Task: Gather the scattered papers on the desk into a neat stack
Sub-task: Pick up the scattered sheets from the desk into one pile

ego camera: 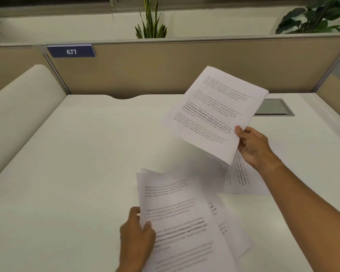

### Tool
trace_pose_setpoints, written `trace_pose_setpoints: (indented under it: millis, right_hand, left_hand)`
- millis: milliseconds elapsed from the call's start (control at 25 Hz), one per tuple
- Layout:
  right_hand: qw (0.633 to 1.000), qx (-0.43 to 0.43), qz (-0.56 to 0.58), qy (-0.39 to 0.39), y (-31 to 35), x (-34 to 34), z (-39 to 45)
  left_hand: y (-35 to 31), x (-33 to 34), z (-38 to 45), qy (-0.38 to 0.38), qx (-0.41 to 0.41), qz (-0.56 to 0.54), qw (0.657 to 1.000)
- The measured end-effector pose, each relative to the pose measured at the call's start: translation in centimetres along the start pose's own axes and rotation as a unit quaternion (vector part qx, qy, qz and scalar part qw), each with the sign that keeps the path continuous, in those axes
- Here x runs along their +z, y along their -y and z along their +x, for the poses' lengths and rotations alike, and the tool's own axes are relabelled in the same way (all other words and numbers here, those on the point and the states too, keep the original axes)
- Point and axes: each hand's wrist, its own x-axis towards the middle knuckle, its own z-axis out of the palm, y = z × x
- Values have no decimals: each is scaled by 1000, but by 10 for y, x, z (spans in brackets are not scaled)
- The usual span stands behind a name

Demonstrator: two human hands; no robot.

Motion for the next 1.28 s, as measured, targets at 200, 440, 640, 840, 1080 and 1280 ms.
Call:
trace_pose_setpoints:
  millis: [200,440,640,840,1080,1280]
  right_hand:
    - [1000,6,-28,7,-4,-14,1]
    - [999,11,-32,10,-11,-24,5]
    - [999,7,-40,6,-7,-28,8]
    - [999,9,-38,0,-9,-28,11]
    - [1000,10,-29,6,-14,-24,13]
    - [999,8,-31,3,-14,-27,13]
  left_hand:
    - [-27,50,-6,13,-15,222,975]
    - [-36,66,-2,40,-17,227,973]
    - [-27,33,20,7,-81,218,972]
    - [-23,30,22,18,-102,178,978]
    - [-35,50,13,-1,-96,222,970]
    - [-31,50,14,20,-104,125,986]
